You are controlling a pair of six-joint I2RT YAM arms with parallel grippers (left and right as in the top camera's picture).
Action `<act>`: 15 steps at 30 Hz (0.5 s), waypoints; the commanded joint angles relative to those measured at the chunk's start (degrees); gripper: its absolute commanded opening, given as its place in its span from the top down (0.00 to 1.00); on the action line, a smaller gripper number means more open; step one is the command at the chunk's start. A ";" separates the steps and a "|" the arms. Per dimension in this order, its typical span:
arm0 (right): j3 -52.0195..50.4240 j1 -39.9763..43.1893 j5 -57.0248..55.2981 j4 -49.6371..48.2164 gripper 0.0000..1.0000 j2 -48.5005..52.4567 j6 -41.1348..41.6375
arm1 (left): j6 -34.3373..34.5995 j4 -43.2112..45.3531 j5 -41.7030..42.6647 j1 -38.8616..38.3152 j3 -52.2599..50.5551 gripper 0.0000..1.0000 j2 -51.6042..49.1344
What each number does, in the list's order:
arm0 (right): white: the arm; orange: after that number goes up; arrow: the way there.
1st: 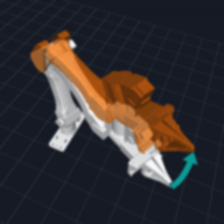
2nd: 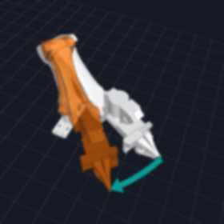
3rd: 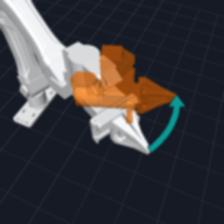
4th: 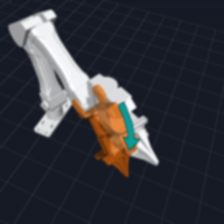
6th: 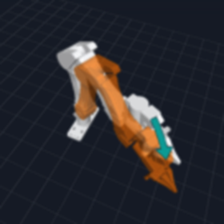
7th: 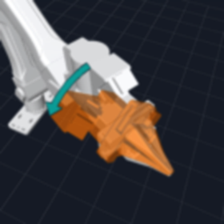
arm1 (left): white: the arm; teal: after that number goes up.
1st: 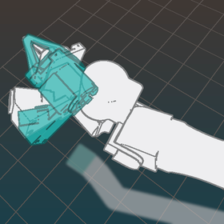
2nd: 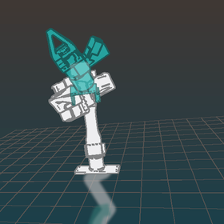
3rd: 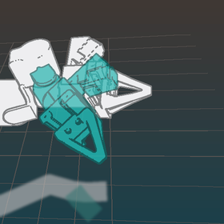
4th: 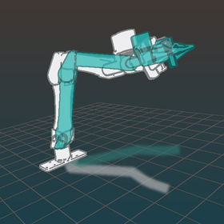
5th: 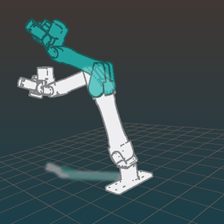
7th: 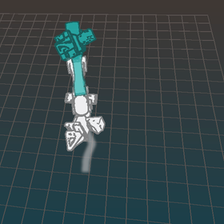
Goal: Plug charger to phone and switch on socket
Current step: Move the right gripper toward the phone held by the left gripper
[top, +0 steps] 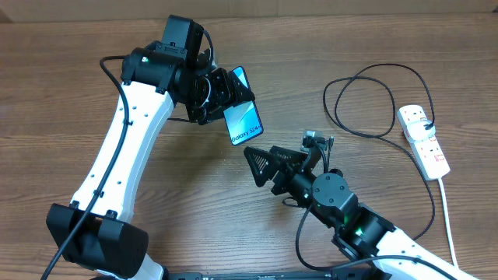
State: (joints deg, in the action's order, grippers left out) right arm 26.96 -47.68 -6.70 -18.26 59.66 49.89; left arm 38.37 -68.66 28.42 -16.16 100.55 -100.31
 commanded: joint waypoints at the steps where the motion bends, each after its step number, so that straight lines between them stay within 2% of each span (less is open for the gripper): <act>1: 1.11 -0.26 -3.89 -3.80 0.02 3.02 -0.04 | 1.11 0.35 1.46 -0.35 1.55 0.63 0.22; 7: 1.14 -0.26 -4.46 -18.84 0.03 11.72 -0.07 | 1.14 0.31 1.68 -0.42 1.55 0.63 0.22; 15: 1.16 -0.24 -7.26 -35.26 0.20 22.34 -0.04 | 1.11 0.33 2.82 -0.50 1.55 0.63 0.22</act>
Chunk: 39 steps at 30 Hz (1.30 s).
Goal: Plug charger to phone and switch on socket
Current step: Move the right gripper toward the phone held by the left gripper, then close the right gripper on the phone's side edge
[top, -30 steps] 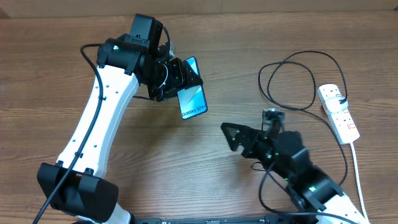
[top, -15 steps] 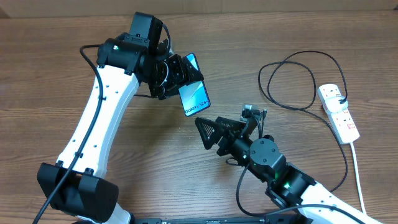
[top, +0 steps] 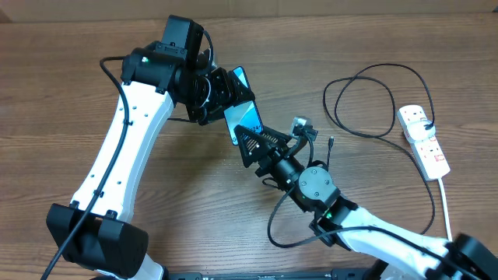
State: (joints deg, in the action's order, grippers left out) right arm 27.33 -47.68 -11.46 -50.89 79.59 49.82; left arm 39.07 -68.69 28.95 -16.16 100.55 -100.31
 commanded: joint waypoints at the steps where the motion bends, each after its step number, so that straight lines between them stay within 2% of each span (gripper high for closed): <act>1: 0.83 -0.24 -2.69 -4.26 0.22 3.43 0.02 | 0.42 0.35 2.29 -0.50 1.55 0.63 0.22; 3: 1.09 -0.26 -2.64 -7.04 0.28 5.22 0.02 | 0.42 0.35 2.60 -0.50 1.55 0.63 0.22; 13: 4.94 -0.26 -2.64 -7.23 0.34 6.43 -0.20 | 0.39 0.37 2.34 -2.21 1.55 0.63 0.22; 22: 5.95 -0.26 -2.62 -3.56 0.43 6.43 -0.20 | 0.37 0.35 2.05 -2.73 1.55 0.63 0.22; 27: 5.95 -0.24 -2.64 -3.23 0.50 6.43 -0.17 | 0.37 0.35 1.99 -2.73 1.55 0.63 0.22; 33: 5.95 -0.26 -2.54 -2.89 0.64 6.43 -0.17 | 0.35 0.35 1.90 -2.73 1.55 0.63 0.22; 39: 5.95 -0.26 -1.90 -2.56 0.71 6.43 -0.17 | 0.35 0.02 1.09 -2.73 1.55 0.63 0.22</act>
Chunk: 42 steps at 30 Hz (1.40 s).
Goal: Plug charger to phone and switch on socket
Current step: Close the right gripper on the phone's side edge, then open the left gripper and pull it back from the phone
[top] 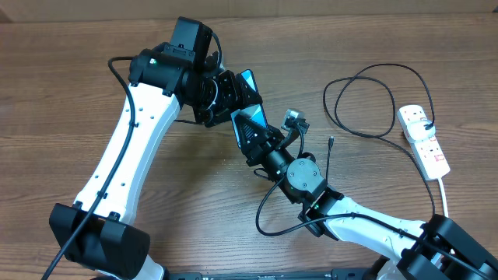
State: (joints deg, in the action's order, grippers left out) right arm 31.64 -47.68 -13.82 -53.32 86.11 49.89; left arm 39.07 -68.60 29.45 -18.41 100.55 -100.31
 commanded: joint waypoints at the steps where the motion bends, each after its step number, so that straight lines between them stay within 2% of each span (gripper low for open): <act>1: 1.64 -0.26 0.79 -0.15 0.72 -0.09 -0.24 | 0.35 -0.11 0.59 -0.48 1.55 0.63 0.22; 8: 1.62 -0.26 1.44 -0.13 0.79 -0.09 -0.24 | 0.33 -0.17 0.59 -0.48 1.55 0.60 0.22; 9: 1.64 -0.26 1.44 -0.13 0.82 -0.09 -0.24 | 0.33 -0.20 0.59 -0.48 1.55 0.59 0.22; 13: 1.64 -0.26 1.46 -0.13 0.84 -0.09 -0.24 | 0.33 -0.33 0.59 -0.48 1.55 0.50 0.22; 19: 1.64 -0.26 1.49 -0.15 0.88 -0.09 -0.24 | 0.31 -0.35 0.59 -0.48 1.55 0.47 0.22; 21: 1.64 -0.26 1.70 -0.13 0.90 -0.11 -0.24 | 0.28 -0.33 0.59 -0.48 1.55 0.42 0.22; 30: 1.62 0.09 2.36 -0.11 0.94 -0.11 -0.24 | -0.48 0.52 0.81 0.46 1.55 0.00 0.24; 34: 1.62 1.14 3.69 -0.09 0.96 -0.11 -0.24 | -0.52 3.69 3.37 2.16 1.57 0.00 0.24; 37: 1.62 3.41 9.33 1.29 0.96 -0.11 0.76 | -0.55 5.81 5.95 4.42 1.64 0.00 0.28; 42: 1.60 10.80 26.36 6.51 0.96 -0.11 17.16 | -6.67 6.95 10.64 10.05 1.73 0.00 0.92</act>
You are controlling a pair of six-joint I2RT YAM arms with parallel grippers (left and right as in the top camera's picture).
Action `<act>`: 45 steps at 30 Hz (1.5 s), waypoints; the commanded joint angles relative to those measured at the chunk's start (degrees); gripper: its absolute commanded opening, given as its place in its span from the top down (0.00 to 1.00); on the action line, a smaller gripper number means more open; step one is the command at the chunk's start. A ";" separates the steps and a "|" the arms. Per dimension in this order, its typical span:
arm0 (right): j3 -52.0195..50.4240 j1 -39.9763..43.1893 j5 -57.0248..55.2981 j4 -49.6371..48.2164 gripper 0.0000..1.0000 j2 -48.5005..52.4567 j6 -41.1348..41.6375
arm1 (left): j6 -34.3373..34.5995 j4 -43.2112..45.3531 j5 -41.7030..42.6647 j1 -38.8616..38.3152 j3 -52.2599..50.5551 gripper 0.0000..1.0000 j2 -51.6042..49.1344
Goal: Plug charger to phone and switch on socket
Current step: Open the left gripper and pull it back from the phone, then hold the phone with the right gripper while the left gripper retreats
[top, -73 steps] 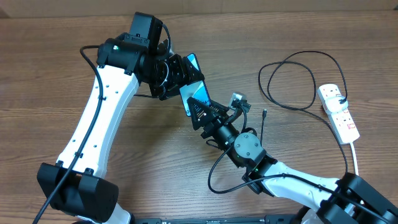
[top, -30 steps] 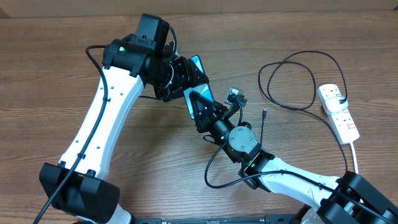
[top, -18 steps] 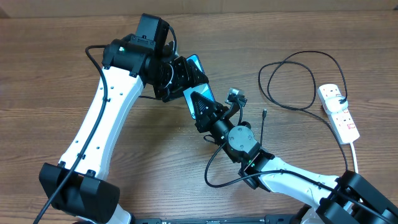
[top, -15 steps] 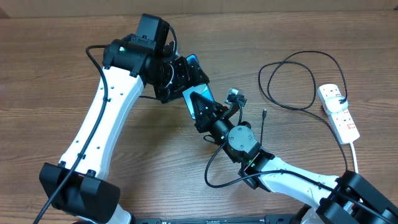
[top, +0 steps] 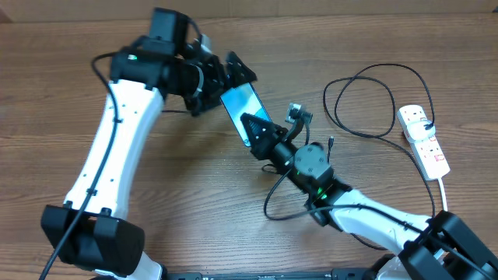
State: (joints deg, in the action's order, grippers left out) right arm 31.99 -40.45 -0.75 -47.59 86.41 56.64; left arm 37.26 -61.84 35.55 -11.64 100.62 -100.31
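Observation:
The phone (top: pixel 244 107), its blue screen lit, is held tilted above the table by my left gripper (top: pixel 226 84), which is shut on its upper end. My right gripper (top: pixel 250 122) points up-left, its black fingers closed to a tip that touches the phone's lower end. The charger connector is too small to make out there. A black cable loop (top: pixel 272 211) trails under the right wrist. The charger cable (top: pixel 366 74) coils on the table from the white socket strip (top: pixel 424 140) at the right, where a plug sits in it.
The brown wooden table (top: pixel 62 109) carries the white lead (top: pixel 448 210) of the socket strip toward the front right. My left arm (top: pixel 101 163) spans the left side. My right arm (top: pixel 373 222) comes in from the bottom right.
My left gripper and the phone have moved up and left, and the phone shows more of its screen. My right gripper stays at the phone's lower end, its wrist a little further right.
At first my left gripper held the phone raised while my right gripper stood below it, apart. Then the right gripper was up at the phone's lower edge, and later pressed close against it. Now both are higher and the tip still meets the phone's end.

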 commanded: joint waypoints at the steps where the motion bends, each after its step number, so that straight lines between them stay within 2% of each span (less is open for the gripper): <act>1: 1.25 5.55 18.88 1.57 0.96 -0.42 13.77 | -6.47 -0.33 5.11 4.92 1.66 0.00 1.29; 7: 1.09 11.30 42.07 1.90 0.96 -0.42 23.08 | -16.13 -6.23 4.90 14.08 1.66 0.00 5.33; 12: 0.98 10.86 52.33 1.95 0.96 -0.42 43.06 | -23.08 -14.32 3.17 21.66 1.66 0.00 10.43; 17: 0.98 10.88 54.01 1.92 0.96 -0.42 57.22 | -25.70 -20.22 1.14 28.15 1.66 0.01 15.98; 21: 0.98 10.95 54.01 1.92 0.96 -0.42 66.07 | -28.92 -24.94 0.87 30.12 1.66 0.00 19.98; 27: 0.98 10.95 53.72 1.95 0.96 -0.42 67.23 | -29.11 -34.97 -3.93 29.99 1.53 0.00 24.20; 34: 0.98 10.95 51.34 2.14 0.96 -0.39 67.21 | -24.63 -34.93 2.45 29.99 -3.63 0.00 29.31; 38: 0.98 10.95 51.23 2.51 0.96 -0.39 65.85 | -23.39 -32.96 2.40 30.05 -10.69 0.00 31.15; 45: 0.98 10.95 51.43 7.13 0.96 -0.39 64.76 | -20.20 -24.33 2.45 30.47 -29.40 0.00 38.82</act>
State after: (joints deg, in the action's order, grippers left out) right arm 31.97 -29.56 50.61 -40.12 86.54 115.94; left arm 14.76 -86.96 37.17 18.41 76.34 -65.58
